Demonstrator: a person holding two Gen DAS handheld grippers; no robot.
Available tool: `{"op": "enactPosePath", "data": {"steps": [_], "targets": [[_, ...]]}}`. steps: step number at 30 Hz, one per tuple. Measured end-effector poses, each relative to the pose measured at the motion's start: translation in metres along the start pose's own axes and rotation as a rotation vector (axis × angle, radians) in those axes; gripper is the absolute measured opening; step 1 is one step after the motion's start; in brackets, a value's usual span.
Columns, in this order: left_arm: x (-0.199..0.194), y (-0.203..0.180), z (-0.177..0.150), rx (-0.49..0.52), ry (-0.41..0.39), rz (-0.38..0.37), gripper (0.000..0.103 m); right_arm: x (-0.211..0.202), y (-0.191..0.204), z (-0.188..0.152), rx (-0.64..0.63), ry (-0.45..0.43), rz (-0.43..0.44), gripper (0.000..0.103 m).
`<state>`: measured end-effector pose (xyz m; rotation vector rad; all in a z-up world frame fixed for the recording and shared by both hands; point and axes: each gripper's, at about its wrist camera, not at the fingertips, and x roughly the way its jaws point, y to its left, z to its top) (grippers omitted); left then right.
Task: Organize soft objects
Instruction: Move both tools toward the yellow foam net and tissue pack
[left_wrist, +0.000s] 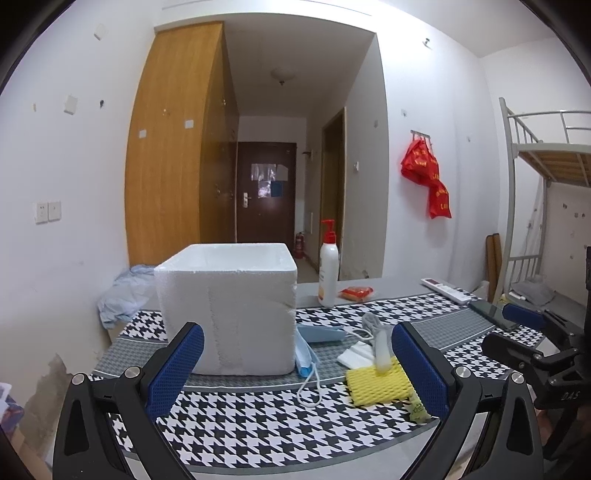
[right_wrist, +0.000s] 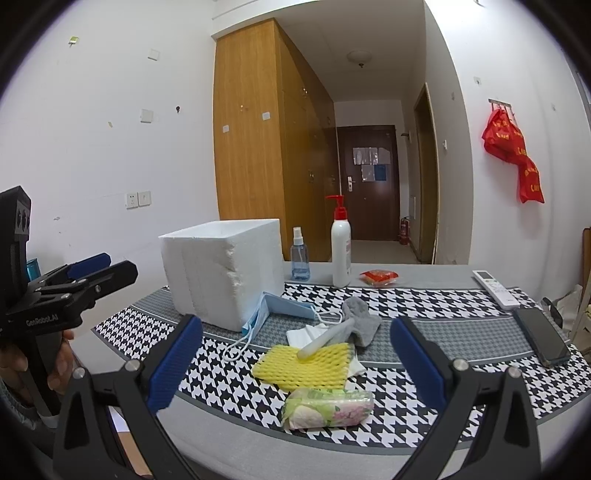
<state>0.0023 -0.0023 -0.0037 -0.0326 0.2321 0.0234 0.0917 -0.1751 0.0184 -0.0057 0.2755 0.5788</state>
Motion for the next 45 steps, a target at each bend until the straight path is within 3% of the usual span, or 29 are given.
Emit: {"op": "enactPosePath", "data": {"steps": [33, 45], "targets": [[0.012, 0.0, -0.001, -0.003, 0.035, -0.027, 0.102, 0.008, -0.001, 0.001, -0.001, 0.03, -0.005, 0.103], [0.033, -0.004, -0.008, 0.017, 0.097, -0.054, 0.102, 0.023, -0.005, -0.005, -0.005, 0.085, -0.005, 0.103]]}}
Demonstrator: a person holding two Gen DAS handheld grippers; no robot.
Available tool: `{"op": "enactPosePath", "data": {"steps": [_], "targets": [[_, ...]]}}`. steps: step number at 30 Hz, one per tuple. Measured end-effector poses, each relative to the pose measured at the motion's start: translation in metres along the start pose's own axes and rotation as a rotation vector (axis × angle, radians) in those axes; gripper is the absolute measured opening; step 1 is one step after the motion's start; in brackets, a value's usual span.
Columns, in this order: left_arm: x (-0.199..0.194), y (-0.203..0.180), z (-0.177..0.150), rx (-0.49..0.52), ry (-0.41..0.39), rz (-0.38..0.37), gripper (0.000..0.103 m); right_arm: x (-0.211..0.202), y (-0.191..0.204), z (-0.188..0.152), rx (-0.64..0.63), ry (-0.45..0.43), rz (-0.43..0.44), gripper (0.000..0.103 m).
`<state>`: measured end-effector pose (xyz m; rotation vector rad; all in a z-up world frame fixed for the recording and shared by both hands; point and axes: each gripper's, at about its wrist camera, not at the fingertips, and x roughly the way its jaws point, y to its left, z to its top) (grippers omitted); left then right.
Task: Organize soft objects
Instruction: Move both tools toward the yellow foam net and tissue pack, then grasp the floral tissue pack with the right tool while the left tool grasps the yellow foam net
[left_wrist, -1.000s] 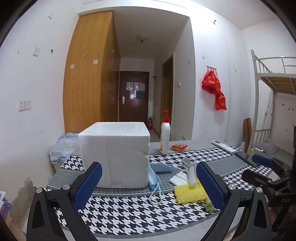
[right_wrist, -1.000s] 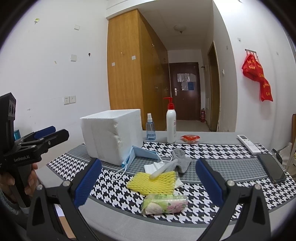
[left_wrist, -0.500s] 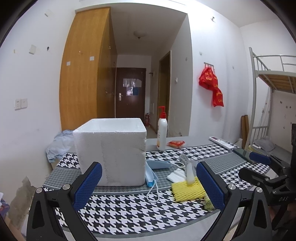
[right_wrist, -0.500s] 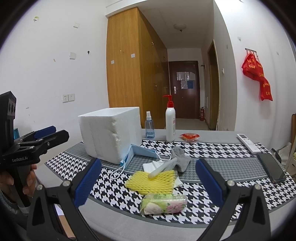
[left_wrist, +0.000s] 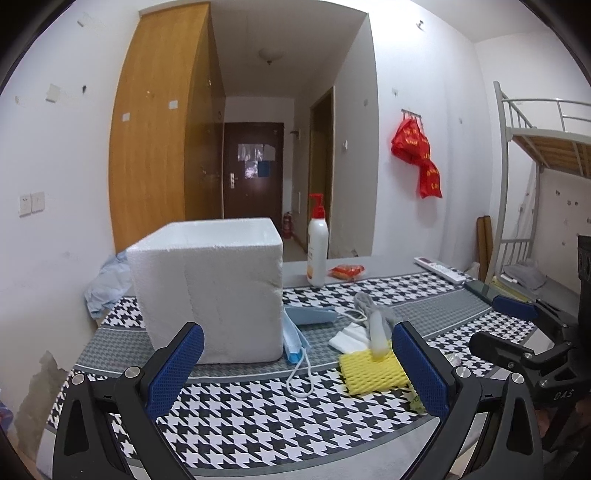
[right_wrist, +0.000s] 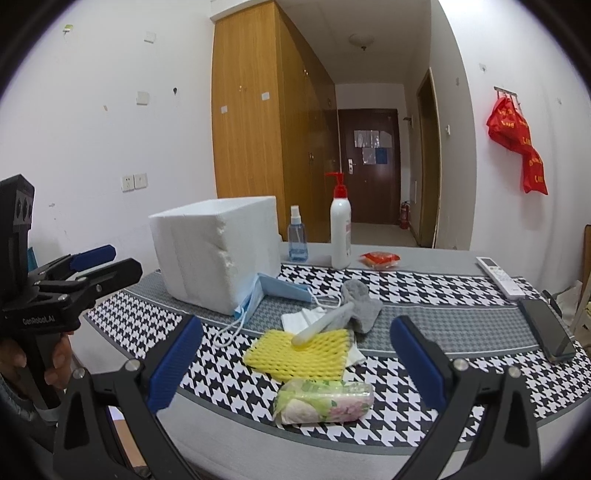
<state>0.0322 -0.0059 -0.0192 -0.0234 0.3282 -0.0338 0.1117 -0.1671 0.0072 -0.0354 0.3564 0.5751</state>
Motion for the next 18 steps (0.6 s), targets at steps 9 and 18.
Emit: {"op": "enactPosePath", "data": {"steps": [9, 18], "targets": [[0.023, -0.004, -0.008, 0.003, 0.064, -0.033, 0.102, 0.014, -0.009, -0.011, 0.007, 0.063, 0.001, 0.103], [0.048, -0.015, -0.019, 0.034, 0.14, -0.065, 0.102, 0.025, -0.018, -0.026, 0.032, 0.118, 0.001, 0.103]]}}
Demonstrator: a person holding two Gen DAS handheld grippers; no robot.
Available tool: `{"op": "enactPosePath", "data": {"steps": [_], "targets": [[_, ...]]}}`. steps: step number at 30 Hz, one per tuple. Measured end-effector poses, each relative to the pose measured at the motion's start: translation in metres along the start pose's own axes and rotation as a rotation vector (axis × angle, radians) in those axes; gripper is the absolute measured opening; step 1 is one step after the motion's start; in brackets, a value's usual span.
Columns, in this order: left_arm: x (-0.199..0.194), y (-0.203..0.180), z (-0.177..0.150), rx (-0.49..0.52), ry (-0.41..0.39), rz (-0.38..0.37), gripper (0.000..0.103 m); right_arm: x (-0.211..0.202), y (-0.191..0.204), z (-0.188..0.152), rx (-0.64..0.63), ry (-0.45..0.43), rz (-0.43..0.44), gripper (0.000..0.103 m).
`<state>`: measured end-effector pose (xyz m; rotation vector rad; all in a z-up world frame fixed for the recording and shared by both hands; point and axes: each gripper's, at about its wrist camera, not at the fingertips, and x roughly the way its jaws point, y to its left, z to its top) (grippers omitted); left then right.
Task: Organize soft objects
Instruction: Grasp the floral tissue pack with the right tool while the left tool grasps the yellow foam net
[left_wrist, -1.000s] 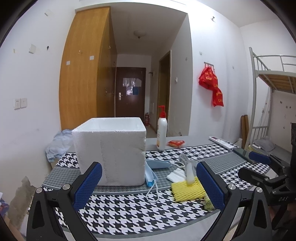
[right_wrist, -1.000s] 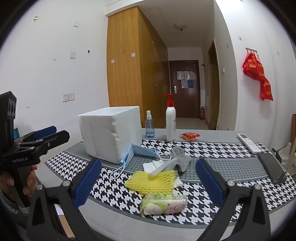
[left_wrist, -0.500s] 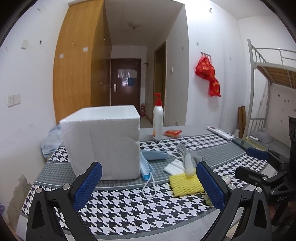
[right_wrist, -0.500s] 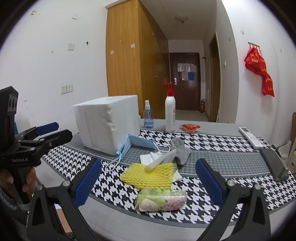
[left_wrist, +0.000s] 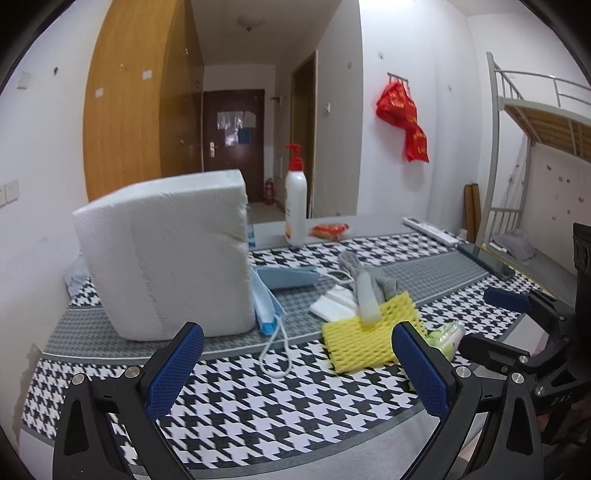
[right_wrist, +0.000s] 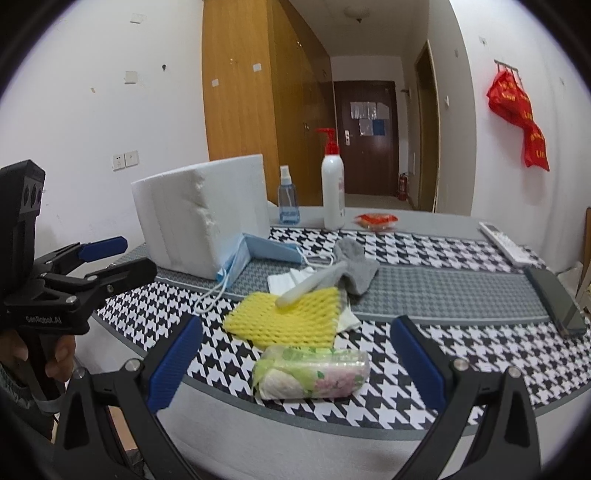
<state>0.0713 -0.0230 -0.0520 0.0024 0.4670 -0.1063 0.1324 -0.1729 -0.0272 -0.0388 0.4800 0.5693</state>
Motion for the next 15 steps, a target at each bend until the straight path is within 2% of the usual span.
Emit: {"op": "enactPosePath", "data": {"steps": [15], "targets": [[0.031, 0.001, -0.003, -0.002, 0.068, 0.012, 0.102, 0.029, -0.009, -0.02, 0.019, 0.108, -0.011, 0.103]]}}
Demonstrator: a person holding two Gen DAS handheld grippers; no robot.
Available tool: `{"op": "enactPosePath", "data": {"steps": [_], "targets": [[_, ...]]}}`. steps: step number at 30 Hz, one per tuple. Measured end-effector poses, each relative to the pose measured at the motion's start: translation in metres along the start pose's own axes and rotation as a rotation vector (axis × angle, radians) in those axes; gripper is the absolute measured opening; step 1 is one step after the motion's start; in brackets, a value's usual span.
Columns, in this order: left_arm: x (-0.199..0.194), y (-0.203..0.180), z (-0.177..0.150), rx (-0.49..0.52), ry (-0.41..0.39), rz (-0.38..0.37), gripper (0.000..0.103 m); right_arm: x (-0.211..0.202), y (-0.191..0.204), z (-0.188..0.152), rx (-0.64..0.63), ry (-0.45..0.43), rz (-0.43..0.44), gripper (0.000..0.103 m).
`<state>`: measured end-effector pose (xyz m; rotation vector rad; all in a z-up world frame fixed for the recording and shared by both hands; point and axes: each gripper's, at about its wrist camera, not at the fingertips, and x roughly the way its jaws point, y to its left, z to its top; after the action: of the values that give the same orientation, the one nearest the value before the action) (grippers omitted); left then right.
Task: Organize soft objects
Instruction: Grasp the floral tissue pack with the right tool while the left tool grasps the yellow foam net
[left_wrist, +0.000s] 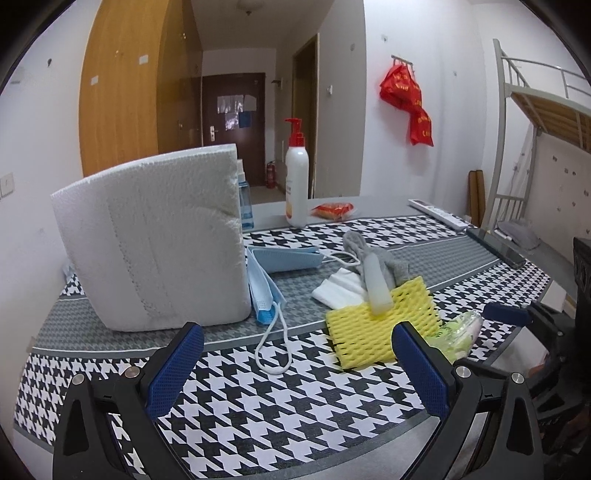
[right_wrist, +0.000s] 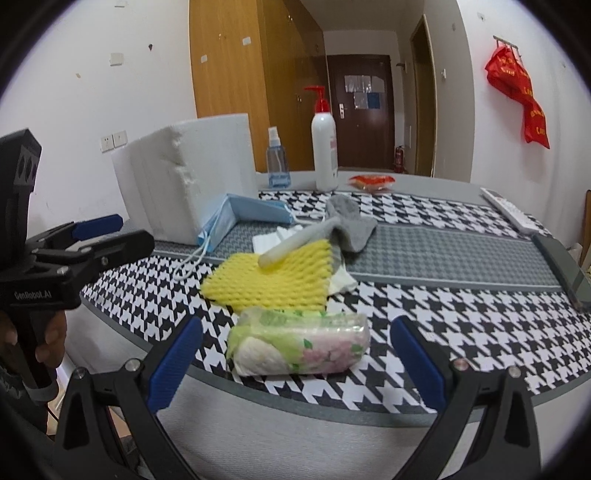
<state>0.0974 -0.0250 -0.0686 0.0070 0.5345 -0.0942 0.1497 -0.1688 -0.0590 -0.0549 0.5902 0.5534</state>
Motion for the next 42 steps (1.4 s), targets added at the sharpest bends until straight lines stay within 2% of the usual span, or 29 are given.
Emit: {"op": "enactPosePath", "data": {"steps": [10, 21, 23, 25, 28, 35, 42], "targets": [[0.016, -0.001, 0.0, 0.016, 0.045, -0.002, 0.102, 0.02, 0.001, -0.003, 0.011, 0.053, -0.015, 0.103], [0.025, -0.001, -0.003, 0.016, 0.065, -0.003, 0.102, 0.022, -0.003, -0.003, 0.038, 0.068, 0.02, 0.102], [0.027, -0.004, -0.002, 0.028, 0.07, -0.012, 0.102, 0.021, -0.004, -0.004, 0.036, 0.07, 0.02, 0.097], [0.029, -0.009, -0.001, 0.042, 0.074, -0.02, 0.102, 0.02, -0.006, -0.005, 0.039, 0.074, 0.024, 0.085], [0.031, -0.013, -0.001, 0.052, 0.076, -0.027, 0.102, 0.019, -0.009, -0.006, 0.053, 0.08, 0.046, 0.078], [0.037, -0.027, 0.002, 0.082, 0.089, -0.057, 0.102, 0.006, -0.021, -0.004, 0.083, 0.04, 0.052, 0.077], [0.044, -0.047, 0.002, 0.121, 0.108, -0.115, 0.102, -0.012, -0.042, -0.004, 0.122, -0.002, 0.013, 0.077]]}}
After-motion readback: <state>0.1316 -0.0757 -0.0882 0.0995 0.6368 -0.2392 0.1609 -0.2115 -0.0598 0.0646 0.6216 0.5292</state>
